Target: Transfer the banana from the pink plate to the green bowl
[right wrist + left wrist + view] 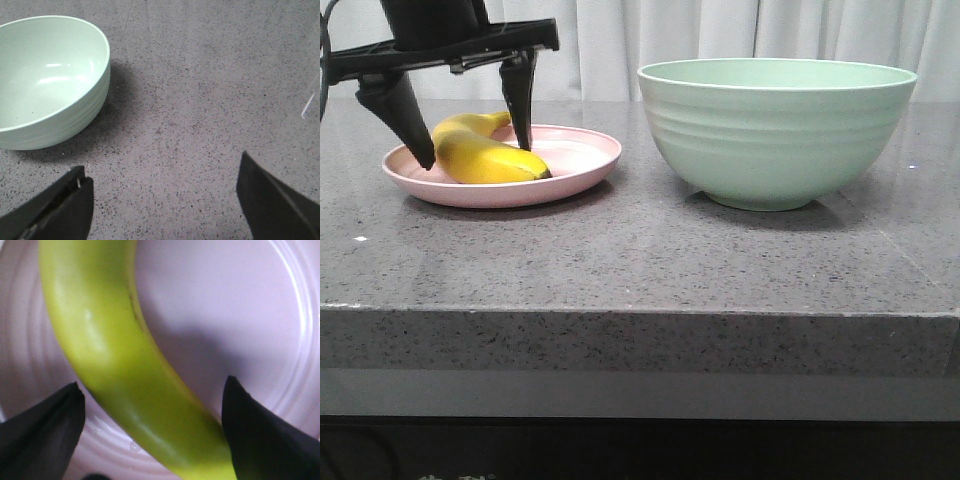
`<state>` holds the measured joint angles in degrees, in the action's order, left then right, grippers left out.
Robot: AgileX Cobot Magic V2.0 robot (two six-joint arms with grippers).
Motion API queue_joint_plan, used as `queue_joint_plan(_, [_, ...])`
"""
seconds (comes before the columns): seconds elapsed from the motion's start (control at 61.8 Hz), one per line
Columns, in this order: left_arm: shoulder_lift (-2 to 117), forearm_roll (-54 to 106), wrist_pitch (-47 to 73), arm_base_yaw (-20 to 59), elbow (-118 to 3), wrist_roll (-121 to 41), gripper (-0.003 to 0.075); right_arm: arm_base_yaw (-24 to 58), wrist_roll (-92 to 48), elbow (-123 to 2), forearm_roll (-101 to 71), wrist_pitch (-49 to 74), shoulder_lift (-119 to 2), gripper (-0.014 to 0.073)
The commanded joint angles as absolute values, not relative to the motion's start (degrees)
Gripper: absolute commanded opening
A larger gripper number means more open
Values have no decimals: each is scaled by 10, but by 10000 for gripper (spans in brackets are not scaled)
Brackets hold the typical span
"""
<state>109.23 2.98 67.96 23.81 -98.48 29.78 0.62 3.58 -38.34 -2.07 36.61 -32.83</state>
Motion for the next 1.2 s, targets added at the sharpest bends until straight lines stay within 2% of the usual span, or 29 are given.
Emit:
queue_joint_plan(0.0, [1074,28,662,243,-1005,309,545,6,30,-401,-23,324,-333,601])
queue_joint_plan(0.21, [1082,28,660,243,-1006,309,543,6,30,-401,-23,324,-333,601])
queue_joint_plan(0.291, [1082,28,660,243,-1007,309,510,6,30,-401,-25,324,-333,601])
queue_joint_plan(0.404, [1082,30,660,243,-1007,309,393,6,30,-401,-25,324,-333,601])
queue_joint_plan(0.55, [1082,31,655,243,-1007,308,199,6,30,-401,-27,324,-333,601])
queue_joint_plan(0.712, [1082,31,665,243,-1025,295,53,6,30,-401,-29,324,-333,601])
queue_joint_plan(0.954, [1061,30,687,242,-1061,228,32,6,30,-401,-29,316,-333,601])
queue_joint_plan(1.181, [972,49,648,217,-1031,176,32,6,30,-401,-29,317,-333,601])
